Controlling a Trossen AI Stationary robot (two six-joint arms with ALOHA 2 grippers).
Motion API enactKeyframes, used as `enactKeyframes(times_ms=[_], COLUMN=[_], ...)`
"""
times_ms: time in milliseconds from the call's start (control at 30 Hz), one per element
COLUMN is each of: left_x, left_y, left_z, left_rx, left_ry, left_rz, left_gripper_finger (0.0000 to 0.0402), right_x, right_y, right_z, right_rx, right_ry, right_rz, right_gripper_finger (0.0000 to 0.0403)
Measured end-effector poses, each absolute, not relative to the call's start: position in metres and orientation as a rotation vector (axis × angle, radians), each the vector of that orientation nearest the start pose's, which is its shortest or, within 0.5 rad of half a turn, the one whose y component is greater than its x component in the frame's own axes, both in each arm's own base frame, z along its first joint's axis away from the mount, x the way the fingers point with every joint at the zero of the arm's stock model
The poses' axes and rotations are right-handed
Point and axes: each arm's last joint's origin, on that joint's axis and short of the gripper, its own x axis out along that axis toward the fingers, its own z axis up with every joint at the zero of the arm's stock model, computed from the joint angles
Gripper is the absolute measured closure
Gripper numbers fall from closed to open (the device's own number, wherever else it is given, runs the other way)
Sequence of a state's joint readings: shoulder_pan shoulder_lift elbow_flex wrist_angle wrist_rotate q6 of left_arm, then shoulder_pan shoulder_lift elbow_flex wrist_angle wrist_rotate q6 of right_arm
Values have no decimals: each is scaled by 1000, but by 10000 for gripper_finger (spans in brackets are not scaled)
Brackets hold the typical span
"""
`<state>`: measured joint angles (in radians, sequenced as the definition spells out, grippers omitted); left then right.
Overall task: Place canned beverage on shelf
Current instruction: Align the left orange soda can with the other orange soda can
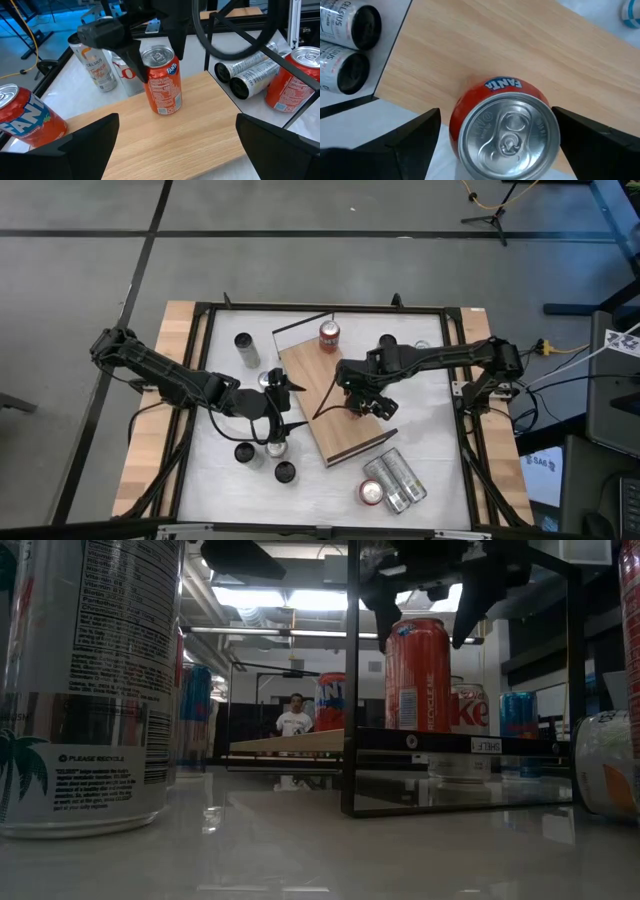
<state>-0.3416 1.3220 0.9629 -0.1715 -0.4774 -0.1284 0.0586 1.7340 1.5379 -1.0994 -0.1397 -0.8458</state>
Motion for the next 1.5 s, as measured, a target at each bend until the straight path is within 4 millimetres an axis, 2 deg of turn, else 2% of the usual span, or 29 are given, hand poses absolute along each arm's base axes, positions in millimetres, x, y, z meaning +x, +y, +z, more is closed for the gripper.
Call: enactKeyframes(times_ms=[1100,1200,1433,1500], left_x=[274,274,274,274], left_y=[-83,-83,-83,-83], left_z=[282,282,282,282], left_rx=[86,86,86,86], left_ry=[477,477,477,477], left_rz=[163,163,163,163], left_gripper_finger=[5,5,5,5], right_x=[340,339,338,338], right_y=[23,22,22,22], right_z=[282,282,282,282], right_rx=[-651,-673,-671,-671], right_ry=[1167,1183,1191,1191], right_rz=[662,637,639,639], right_gripper_finger=[35,48,115,119])
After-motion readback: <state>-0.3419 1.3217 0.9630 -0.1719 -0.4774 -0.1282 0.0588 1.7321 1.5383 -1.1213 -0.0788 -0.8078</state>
